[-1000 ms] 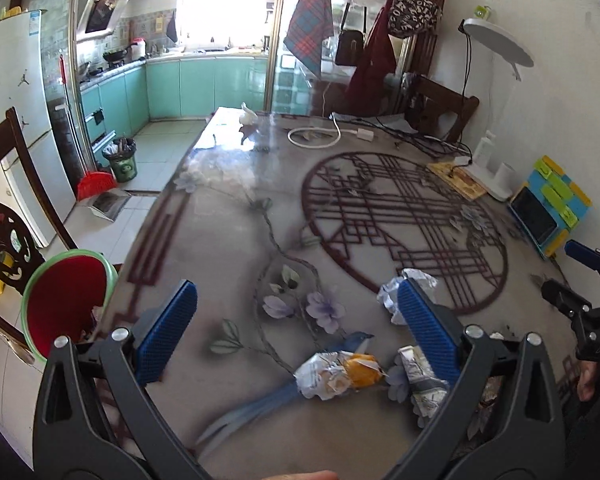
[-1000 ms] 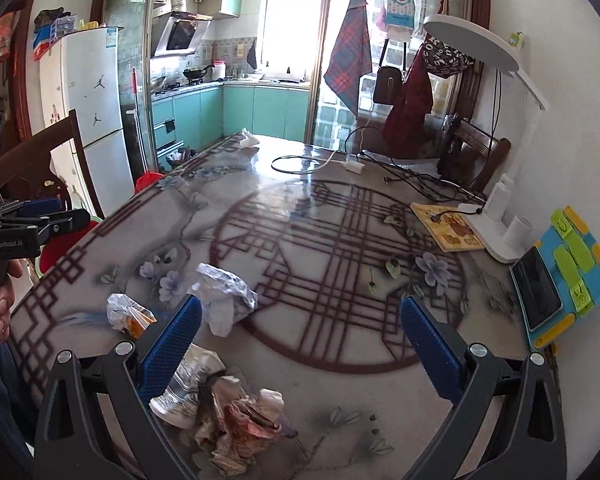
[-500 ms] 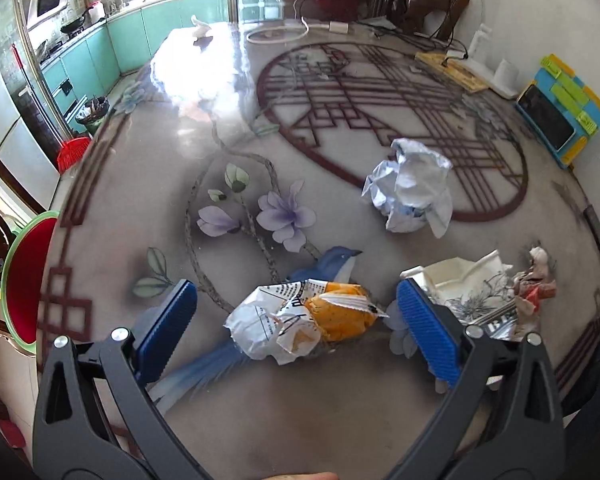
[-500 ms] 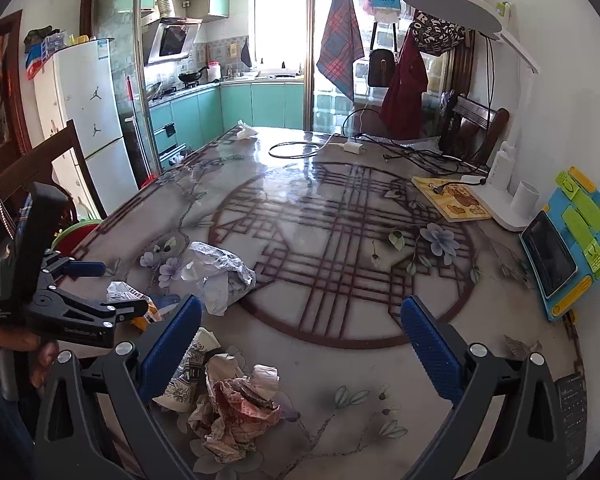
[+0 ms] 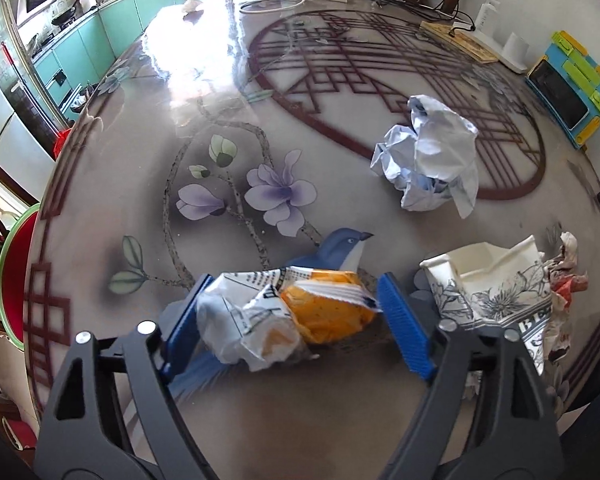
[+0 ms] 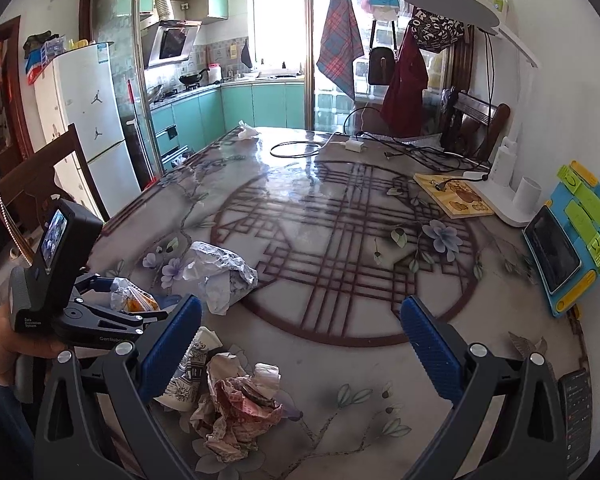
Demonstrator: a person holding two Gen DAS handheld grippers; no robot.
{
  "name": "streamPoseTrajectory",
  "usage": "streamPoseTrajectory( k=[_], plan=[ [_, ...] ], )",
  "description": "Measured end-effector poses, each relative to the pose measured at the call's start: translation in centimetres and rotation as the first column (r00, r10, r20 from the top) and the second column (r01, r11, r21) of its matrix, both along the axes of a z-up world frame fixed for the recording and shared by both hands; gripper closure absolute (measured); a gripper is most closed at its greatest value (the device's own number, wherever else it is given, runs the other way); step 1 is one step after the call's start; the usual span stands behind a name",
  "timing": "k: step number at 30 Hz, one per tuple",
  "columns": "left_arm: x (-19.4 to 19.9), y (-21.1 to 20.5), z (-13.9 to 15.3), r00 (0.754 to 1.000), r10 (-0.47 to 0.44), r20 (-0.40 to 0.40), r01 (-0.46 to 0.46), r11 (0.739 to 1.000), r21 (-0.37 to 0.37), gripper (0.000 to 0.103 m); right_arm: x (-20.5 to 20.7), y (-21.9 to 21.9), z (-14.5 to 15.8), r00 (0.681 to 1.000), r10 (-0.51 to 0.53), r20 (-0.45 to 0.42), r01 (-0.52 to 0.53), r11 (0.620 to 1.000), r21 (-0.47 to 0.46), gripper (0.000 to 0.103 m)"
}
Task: Collect trash
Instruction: 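Grasp the orange-and-white snack wrapper with the left tool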
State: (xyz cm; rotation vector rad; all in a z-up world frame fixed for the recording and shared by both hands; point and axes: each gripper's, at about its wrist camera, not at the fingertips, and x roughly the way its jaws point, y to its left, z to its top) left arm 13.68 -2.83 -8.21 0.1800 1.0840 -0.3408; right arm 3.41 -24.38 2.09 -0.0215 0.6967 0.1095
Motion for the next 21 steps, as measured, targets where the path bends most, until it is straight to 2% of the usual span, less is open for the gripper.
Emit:
streamPoseTrajectory(
  k=[4,9,17,21],
  plan=[
    [0.04,0.25,0.20,1.000,0.001,-0.014,-0.002,1.000,-0.027,0.036,-0.01,-0.02,-0.01,1.000,-0.003,0.000,0.003,1.000,0.003,0.006],
    [0.17,0.54,0.46,1.000,0.005,-0.019,-0.007,0.998,-0.057,0.044,-0.06,0.03,-0.25,1.000,-0.001,-0.005,0.001,1.000,0.002,0.006],
    [0.38,0.08,0.40,1.000,-0.016,-0.025,0.014,0.997,-0.081,0.049,-0.22,0.34,-0.25,1.000,0.002,-0.007,-0.002,1.000,0.001,0.006],
    [0.34,0.38,0.88,1.000,-0.014,-0.027,0.011,0.994,-0.109,0.060,-0.25,0.42,-0.14,1.000,-0.001,-0.002,0.001,1.000,-0.003,0.006]
  ],
)
